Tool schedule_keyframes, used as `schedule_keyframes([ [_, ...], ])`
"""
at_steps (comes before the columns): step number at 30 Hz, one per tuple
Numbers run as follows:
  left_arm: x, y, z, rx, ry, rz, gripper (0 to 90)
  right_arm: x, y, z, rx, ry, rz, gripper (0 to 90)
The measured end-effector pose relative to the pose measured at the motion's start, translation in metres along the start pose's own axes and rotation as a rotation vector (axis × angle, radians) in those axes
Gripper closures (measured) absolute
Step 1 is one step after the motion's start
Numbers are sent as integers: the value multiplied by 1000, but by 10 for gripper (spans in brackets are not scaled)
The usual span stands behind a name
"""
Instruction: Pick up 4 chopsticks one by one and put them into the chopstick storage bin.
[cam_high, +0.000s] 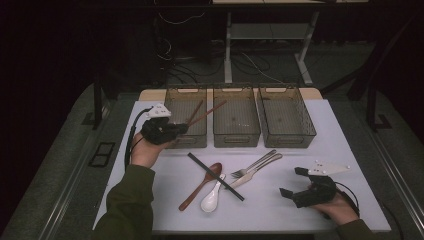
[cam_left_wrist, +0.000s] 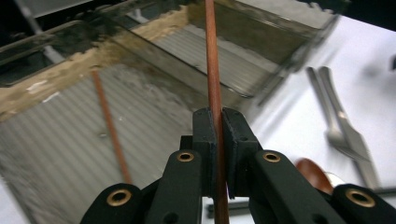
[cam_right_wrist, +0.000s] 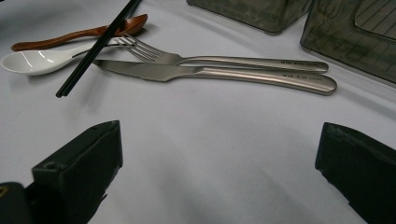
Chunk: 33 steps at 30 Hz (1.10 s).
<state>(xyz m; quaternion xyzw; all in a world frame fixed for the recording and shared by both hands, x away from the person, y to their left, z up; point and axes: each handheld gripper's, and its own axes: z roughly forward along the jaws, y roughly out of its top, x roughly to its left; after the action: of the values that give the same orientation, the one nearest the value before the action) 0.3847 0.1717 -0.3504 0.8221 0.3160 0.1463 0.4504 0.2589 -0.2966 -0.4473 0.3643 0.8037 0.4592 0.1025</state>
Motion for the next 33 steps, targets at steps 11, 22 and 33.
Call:
schedule_keyframes([
  [11,36,6,18,16,102,-76,837,-1,0,1,2,4,-2,5],
  [22,55,0,41,69,200,-167,837,-1,0,2,5,7,-3,5],
  [33,60,-6,54,131,257,-234,835,-1,0,1,5,8,-7,5],
])
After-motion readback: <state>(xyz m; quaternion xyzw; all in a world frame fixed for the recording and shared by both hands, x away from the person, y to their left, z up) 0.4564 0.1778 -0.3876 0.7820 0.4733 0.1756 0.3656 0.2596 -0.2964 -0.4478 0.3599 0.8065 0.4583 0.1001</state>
